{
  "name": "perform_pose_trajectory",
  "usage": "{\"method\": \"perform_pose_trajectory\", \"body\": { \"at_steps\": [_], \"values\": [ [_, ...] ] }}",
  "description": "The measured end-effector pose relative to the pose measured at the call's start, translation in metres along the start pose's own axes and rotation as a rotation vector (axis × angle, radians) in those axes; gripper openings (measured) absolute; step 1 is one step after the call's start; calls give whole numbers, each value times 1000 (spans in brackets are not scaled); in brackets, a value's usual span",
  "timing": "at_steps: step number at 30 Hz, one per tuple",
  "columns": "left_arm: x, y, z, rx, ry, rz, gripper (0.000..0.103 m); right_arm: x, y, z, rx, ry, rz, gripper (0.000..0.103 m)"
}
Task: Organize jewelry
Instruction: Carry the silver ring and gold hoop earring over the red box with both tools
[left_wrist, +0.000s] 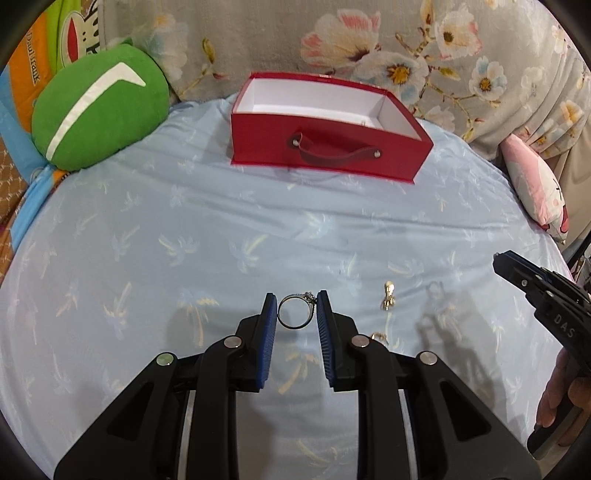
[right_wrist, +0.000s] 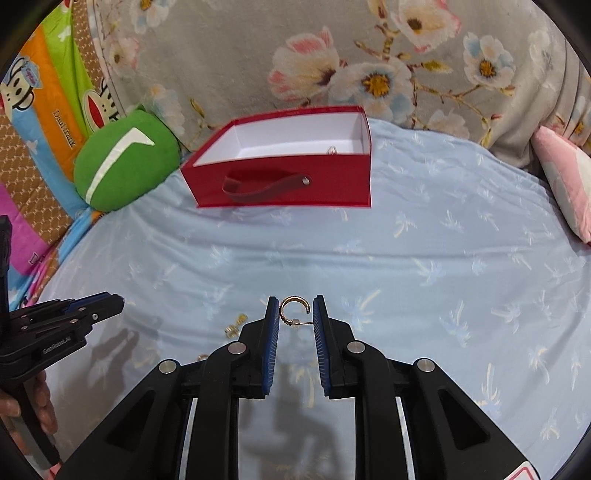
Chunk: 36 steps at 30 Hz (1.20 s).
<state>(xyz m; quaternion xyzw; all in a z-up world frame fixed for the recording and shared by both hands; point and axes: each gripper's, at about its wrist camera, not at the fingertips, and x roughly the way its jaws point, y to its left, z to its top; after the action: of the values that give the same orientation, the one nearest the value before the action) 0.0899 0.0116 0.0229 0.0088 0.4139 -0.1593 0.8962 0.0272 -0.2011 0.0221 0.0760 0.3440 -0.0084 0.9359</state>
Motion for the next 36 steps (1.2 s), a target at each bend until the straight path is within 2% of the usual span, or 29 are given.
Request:
{"method": "perform_pose_trajectory", "body": {
  "at_steps": [10,17,24,27,32,36],
  "values": [
    [-15,2,63,23,-124,35,21,-6,-1,61,-24,-103,22,17],
    [-3,-5,130,78,-208,83,21,20,-8,126,-37,-147,34,17],
    [43,-16,209,98,-228,73,21,83,-20,193,-19,-136,44,17],
    [73,-18,239,97,-208,77,21,112,-23,214,-17,-124,38,17],
    [120,-17,269,75,-175,85,21,158,-34,234,8,-90,39,17],
    [148,-16,281,68,-153,97,21,185,-37,237,6,-58,32,17]
  ]
}}
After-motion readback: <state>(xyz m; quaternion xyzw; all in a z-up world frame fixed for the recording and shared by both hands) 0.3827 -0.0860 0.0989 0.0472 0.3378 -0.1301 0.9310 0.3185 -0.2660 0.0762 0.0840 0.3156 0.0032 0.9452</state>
